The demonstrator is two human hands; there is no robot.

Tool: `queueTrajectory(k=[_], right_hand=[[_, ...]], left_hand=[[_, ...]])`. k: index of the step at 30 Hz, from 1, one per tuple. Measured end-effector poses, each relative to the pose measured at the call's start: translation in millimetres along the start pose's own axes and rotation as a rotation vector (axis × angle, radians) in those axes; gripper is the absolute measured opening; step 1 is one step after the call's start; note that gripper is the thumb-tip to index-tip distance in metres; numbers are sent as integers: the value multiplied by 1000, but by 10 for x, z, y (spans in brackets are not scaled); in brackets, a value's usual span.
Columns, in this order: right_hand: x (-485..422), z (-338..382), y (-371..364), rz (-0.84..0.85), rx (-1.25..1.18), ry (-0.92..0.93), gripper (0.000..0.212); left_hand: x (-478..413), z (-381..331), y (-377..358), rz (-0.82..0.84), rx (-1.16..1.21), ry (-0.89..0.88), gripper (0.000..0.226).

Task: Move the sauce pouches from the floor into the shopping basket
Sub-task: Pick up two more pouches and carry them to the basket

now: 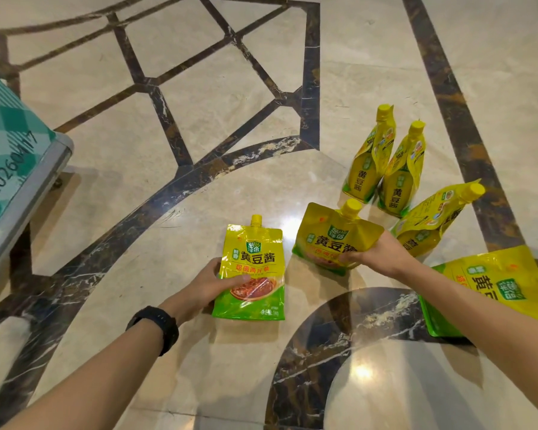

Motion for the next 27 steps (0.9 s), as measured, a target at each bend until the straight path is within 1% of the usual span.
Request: queueTrajectory(k=[2, 4, 5, 7, 9, 10, 11, 13, 15, 16, 18, 21, 22, 24, 27], right_hand=[[-19, 157, 55, 72, 6, 5, 69], [-21, 299, 107, 171, -73, -27, 61], [-19, 329, 110, 232, -96, -49, 56], [1, 291, 41, 392, -81, -110, 50], [37, 154, -120, 556, -69, -197, 48], [50, 78, -216, 605, -71, -234, 48], [51, -8, -313, 610, -84, -268, 49], [58, -166, -486, 520, -157, -329, 56], [75, -321, -618, 401, -295, -414, 64], [95, -388, -674, 370, -380, -459, 67], [131, -473, -748, 349, -529, -519, 75], [156, -506, -786, 350, -658, -550, 85], [172, -496, -806, 365, -694, -557, 83], [218, -446, -862, 412, -731, -565, 72], [260, -391, -900, 438, -771, -541, 59]], left_hand=[[17, -27, -12, -1, -13, -18, 95], [22, 3, 15, -32, -19, -23, 112], [23, 26, 27, -38, -13, -20, 116], [31, 51, 25, -35, -5, -12, 113], [49, 38, 5, -38, -11, -5, 101], [49, 37, -1, -43, -17, -2, 93], [46, 41, -8, -50, -15, 0, 85], [37, 53, -18, -64, -7, -3, 74], [31, 57, -21, -68, 0, -8, 76], [21, 62, -22, -66, 2, -14, 78], [8, 73, -17, -67, 6, -19, 77], [11, 85, -16, -77, 3, -20, 73], [8, 98, -18, -78, 0, -21, 74], [-4, 129, 3, -84, 1, -9, 79], [-42, 148, 26, -69, 16, 32, 93]])
Point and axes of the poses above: each hand's wrist, its own x-axis away from the middle knuckle, its own y-axis out of the back of the hand, z = x × y, the point moved 6 cm from there along -x, towards the middle knuckle, and after that the axes turned 11 degrees about -y, right-handed, at the moved point
